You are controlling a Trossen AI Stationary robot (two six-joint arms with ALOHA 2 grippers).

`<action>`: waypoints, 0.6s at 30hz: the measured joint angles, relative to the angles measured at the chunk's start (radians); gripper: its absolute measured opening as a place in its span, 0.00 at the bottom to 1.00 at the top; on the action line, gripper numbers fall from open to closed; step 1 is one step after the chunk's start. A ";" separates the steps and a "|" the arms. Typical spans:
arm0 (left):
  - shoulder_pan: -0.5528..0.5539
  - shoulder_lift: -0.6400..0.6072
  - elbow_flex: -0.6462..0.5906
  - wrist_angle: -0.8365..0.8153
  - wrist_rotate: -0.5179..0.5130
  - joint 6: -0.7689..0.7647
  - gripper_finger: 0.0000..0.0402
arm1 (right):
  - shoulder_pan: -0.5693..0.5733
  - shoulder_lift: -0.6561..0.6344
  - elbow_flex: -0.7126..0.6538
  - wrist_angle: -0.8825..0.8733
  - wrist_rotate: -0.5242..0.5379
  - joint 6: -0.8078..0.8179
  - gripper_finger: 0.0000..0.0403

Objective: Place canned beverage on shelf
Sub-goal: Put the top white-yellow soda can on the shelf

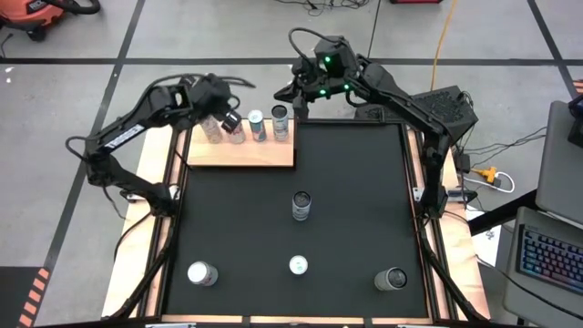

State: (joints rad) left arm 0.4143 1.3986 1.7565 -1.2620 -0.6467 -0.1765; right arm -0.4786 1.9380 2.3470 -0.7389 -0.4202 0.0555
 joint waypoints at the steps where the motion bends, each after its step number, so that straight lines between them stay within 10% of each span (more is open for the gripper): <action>1: 0.029 0.007 0.000 0.003 0.021 0.001 0.34 | 0.000 -0.004 0.000 -0.013 0.000 0.000 0.00; 18: 0.295 0.163 0.000 0.041 0.270 0.138 0.28 | 0.000 -0.010 0.000 -0.200 0.000 -0.029 0.00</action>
State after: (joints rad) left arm 0.7094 1.5611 1.7565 -1.2207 -0.3770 -0.0388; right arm -0.4786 1.9282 2.3470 -0.9391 -0.4202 0.0266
